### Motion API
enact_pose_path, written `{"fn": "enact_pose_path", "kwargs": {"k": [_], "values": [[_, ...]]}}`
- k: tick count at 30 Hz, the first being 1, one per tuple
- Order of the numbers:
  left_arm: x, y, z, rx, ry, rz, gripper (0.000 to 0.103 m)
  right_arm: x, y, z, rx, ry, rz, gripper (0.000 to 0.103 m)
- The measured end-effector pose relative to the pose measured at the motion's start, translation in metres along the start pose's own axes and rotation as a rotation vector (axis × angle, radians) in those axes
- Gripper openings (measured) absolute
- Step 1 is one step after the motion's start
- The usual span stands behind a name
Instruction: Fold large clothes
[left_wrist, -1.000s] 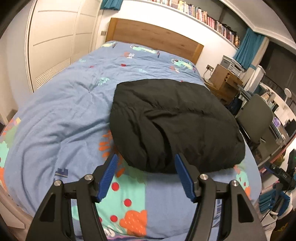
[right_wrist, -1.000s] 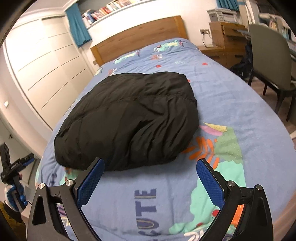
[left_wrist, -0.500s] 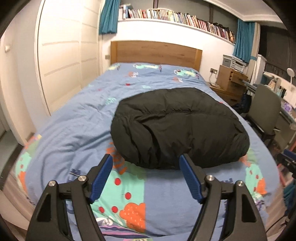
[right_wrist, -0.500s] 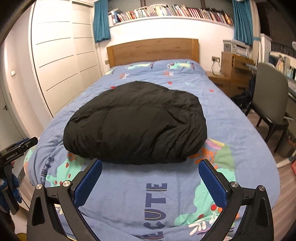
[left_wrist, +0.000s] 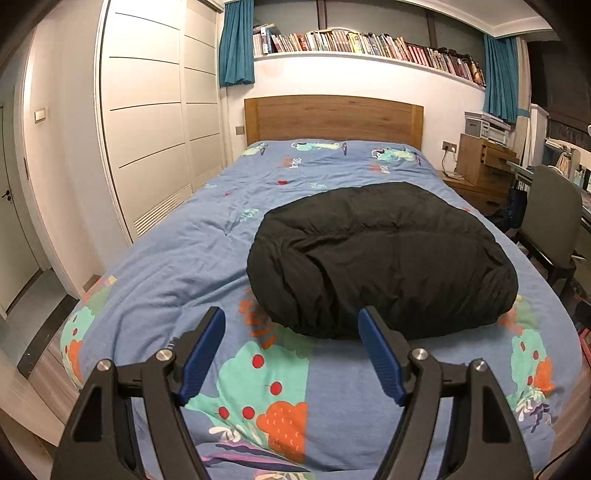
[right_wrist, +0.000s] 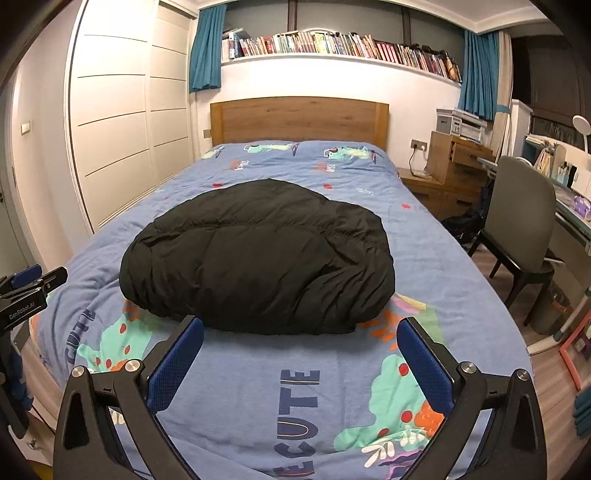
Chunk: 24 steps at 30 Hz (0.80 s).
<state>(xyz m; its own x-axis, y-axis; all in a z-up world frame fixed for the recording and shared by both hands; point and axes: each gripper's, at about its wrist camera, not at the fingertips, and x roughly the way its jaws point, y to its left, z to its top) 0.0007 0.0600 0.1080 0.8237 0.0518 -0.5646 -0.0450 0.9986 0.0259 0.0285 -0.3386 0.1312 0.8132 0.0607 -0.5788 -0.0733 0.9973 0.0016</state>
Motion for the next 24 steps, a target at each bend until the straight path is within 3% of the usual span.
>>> {"fn": "enact_pose_path", "kwargs": {"k": [24], "values": [[-0.007, -0.021, -0.009, 0.051, -0.001, -0.063, 0.073, -0.002, -0.006, -0.011, 0.013, -0.007, -0.025, 0.102]]}}
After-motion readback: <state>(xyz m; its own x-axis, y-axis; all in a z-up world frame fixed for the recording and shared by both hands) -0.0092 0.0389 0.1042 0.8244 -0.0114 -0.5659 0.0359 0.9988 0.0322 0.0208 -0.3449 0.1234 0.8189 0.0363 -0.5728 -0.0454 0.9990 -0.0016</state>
